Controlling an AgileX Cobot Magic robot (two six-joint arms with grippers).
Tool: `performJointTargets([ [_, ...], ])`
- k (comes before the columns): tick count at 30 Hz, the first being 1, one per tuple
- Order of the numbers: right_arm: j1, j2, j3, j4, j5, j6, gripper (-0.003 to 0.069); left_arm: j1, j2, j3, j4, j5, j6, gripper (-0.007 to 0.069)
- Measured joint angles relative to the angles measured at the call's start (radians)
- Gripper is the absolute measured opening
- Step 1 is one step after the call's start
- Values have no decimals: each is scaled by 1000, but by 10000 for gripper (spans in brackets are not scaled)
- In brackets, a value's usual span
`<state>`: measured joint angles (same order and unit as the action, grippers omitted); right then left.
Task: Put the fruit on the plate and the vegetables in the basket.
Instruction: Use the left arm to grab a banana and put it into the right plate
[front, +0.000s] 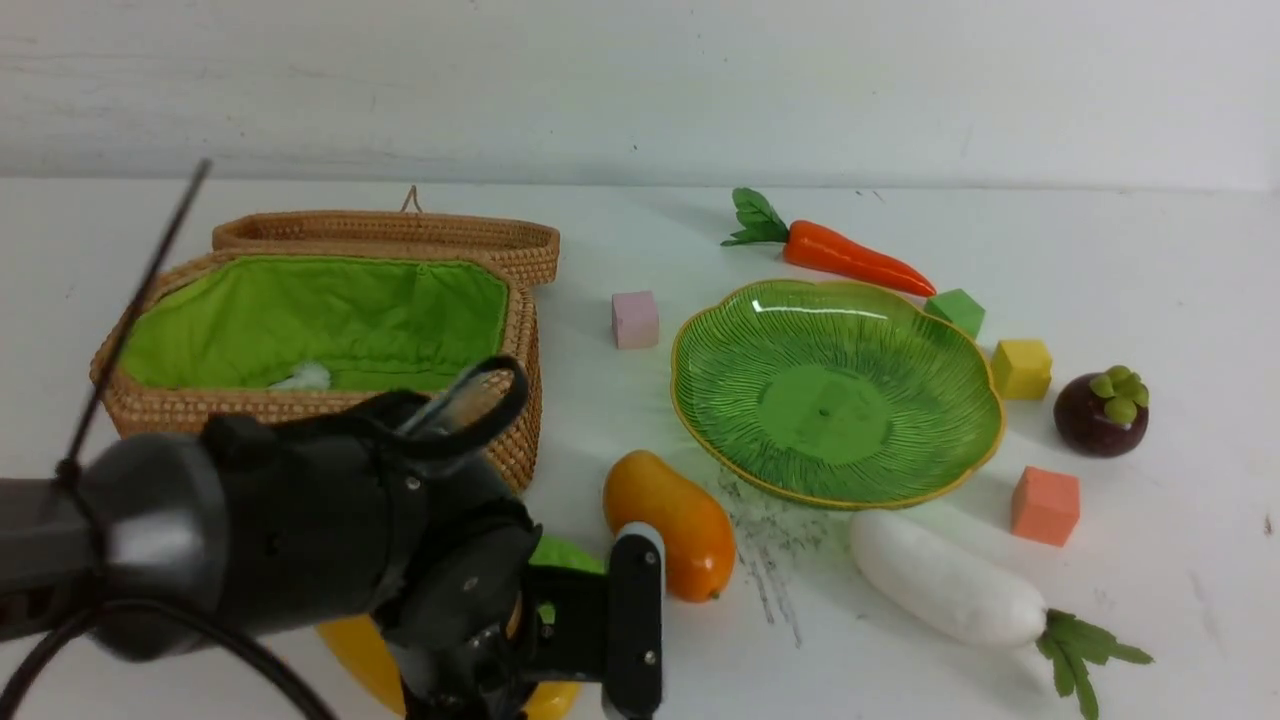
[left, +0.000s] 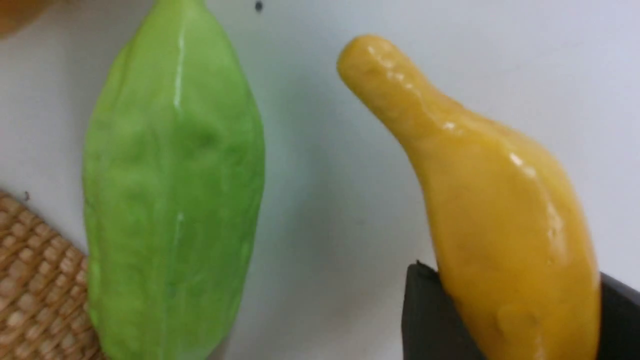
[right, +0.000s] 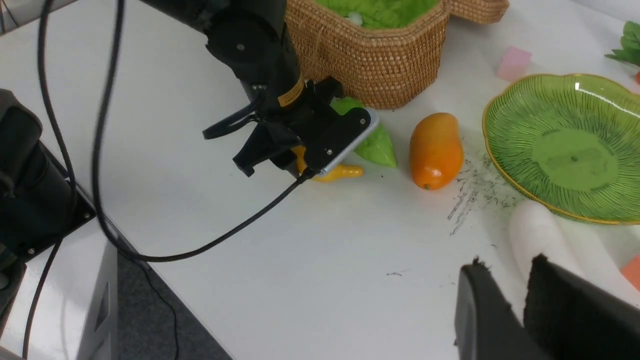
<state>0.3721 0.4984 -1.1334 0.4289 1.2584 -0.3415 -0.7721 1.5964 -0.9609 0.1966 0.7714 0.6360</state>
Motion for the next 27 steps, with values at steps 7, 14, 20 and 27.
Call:
performJointTargets([
  [7, 0, 0, 0, -1, -1, 0, 160, -134, -117, -165, -25, -16, -32, 317],
  [14, 0, 0, 0, -3, -15, 2, 161, -129, 111, -505, -24, -181, 121, 317],
  [20, 0, 0, 0, -111, -67, 60, 161, -93, 415, -785, -15, -123, 158, 317],
  [27, 0, 0, 0, -340, -120, 290, 163, -52, 587, -876, -16, -267, 163, 317],
])
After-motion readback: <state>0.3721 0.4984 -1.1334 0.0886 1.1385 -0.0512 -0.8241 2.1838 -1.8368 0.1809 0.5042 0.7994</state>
